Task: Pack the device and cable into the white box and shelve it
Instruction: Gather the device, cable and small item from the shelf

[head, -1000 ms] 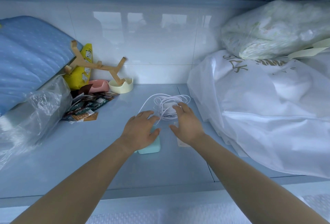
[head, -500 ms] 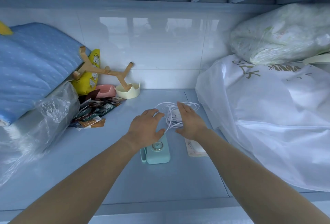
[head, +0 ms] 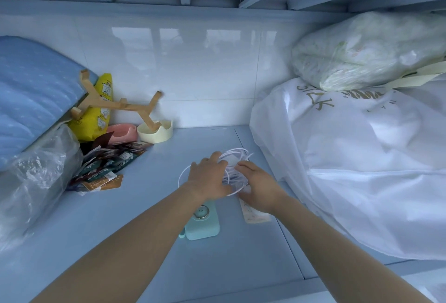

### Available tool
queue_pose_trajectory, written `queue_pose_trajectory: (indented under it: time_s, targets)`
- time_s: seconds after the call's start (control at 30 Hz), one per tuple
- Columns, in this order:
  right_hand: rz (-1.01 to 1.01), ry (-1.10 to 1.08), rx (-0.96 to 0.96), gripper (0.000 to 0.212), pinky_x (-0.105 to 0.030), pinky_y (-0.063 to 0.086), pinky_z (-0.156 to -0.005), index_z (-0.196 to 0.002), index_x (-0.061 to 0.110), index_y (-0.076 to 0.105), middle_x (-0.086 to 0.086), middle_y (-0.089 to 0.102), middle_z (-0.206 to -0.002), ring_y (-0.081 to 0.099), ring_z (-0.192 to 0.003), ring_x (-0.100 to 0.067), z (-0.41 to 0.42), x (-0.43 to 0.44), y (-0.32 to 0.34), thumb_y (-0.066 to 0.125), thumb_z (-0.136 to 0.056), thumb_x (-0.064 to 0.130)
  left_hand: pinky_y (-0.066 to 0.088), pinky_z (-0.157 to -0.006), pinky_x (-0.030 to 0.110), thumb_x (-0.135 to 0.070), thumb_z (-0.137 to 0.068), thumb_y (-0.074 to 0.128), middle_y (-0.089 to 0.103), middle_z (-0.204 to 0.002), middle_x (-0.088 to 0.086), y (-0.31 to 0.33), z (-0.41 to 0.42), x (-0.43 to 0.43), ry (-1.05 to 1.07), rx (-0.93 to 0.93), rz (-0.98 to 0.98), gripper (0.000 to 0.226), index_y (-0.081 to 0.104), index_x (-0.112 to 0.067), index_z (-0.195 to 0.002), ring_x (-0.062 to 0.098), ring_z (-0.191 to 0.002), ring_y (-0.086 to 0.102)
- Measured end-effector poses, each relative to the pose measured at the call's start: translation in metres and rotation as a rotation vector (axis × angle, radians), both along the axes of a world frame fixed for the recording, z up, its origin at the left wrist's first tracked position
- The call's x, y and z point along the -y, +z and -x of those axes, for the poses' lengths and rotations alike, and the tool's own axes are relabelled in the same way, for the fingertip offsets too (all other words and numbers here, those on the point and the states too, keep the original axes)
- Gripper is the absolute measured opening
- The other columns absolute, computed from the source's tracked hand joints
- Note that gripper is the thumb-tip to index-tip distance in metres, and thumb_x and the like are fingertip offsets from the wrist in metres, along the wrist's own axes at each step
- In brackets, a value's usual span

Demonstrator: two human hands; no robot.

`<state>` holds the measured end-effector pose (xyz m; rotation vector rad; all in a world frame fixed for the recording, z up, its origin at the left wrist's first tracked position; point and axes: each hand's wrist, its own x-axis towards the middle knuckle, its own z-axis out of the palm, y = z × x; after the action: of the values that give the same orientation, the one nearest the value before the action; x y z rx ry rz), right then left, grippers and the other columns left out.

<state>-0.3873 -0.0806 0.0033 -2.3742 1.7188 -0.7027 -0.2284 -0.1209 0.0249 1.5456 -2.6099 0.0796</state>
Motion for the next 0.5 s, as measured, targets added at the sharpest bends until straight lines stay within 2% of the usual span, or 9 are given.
queue_pose_trajectory:
  time_s: [0.07,0.13,0.3,0.43,0.5]
  targets:
    - [-0.023,-0.033,-0.010,0.063,-0.028,0.036,-0.105,-0.135,0.015,0.041,-0.002,0.036,-0.146,0.039,-0.131,-0.018,0.004,-0.006,-0.002,0.067,-0.079,0.028,0.039,-0.092,0.045,-0.057,-0.078,0.052,0.031,-0.139,0.003,0.000,-0.001,0.000,0.015,0.010,0.016,0.060,0.048,-0.015,-0.120,0.030,-0.113,0.047]
    - [-0.018,-0.062,-0.003,0.063,-0.030,0.038,-0.102,-0.132,0.012,0.043,-0.004,0.039,-0.142,0.042,-0.128,-0.020,0.007,-0.011,-0.004,0.068,-0.077,0.030,0.039,-0.092,0.044,-0.054,-0.079,0.049,0.033,-0.138,0.003,0.002,0.001,0.001,0.022,-0.016,0.011,0.055,0.050,-0.014,-0.117,0.030,-0.114,0.046]
    - [-0.042,-0.104,-0.049,0.060,-0.033,0.044,-0.094,-0.128,0.022,0.041,0.004,0.043,-0.132,0.044,-0.121,-0.017,0.013,-0.025,-0.010,0.062,-0.077,0.046,0.031,-0.100,0.048,-0.045,-0.083,0.049,0.032,-0.146,0.004,0.006,0.015,0.013,0.016,-0.211,0.139,0.050,0.045,-0.023,-0.128,0.029,-0.125,0.042]
    - [-0.076,-0.135,-0.057,0.063,-0.028,0.042,-0.087,-0.127,0.028,0.039,0.011,0.038,-0.135,0.041,-0.123,-0.013,0.016,-0.035,-0.016,0.060,-0.073,0.054,0.033,-0.097,0.047,-0.051,-0.081,0.053,0.027,-0.146,0.004,-0.003,0.027,0.022,0.024,-0.065,0.029,0.060,0.033,-0.035,-0.135,0.033,-0.123,0.040]
    - [-0.096,-0.141,-0.060,0.072,-0.028,0.039,-0.092,-0.133,0.029,0.034,0.012,0.030,-0.144,0.037,-0.129,-0.013,0.017,-0.037,-0.017,0.060,-0.072,0.056,0.035,-0.096,0.048,-0.046,-0.081,0.055,0.025,-0.146,0.007,-0.010,0.030,0.025,0.066,-0.037,-0.013,0.062,0.028,-0.040,-0.136,0.037,-0.119,0.043]
